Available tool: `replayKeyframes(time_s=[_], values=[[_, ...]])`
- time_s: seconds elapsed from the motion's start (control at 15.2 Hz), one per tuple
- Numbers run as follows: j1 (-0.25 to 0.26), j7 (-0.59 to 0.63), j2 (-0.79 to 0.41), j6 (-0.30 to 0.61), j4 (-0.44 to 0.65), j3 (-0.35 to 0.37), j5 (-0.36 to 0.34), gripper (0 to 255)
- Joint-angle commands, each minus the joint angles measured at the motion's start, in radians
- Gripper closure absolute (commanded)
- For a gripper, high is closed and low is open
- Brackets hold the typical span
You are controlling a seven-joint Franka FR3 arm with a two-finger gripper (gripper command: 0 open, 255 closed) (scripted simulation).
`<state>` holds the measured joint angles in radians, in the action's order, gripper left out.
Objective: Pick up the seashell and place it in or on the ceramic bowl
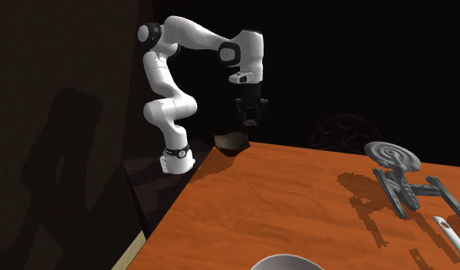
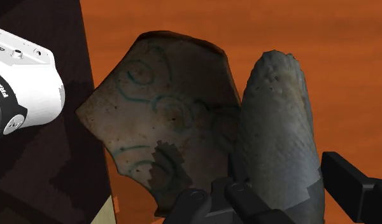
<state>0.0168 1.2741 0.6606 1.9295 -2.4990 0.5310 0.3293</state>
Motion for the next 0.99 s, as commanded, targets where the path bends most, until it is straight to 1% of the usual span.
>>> replayKeyframes(time_s=[0.0, 0.26, 0.92], values=[[0.024, -0.035, 0.091, -0.034, -0.065, -0.046, 0.009, 255], [0.063, -0.086, 0.271, -0.114, -0.181, -0.129, -0.001, 255], [0.081, -0.091, 0.247, 0.028, -0.299, -0.083, 0.045, 255]])
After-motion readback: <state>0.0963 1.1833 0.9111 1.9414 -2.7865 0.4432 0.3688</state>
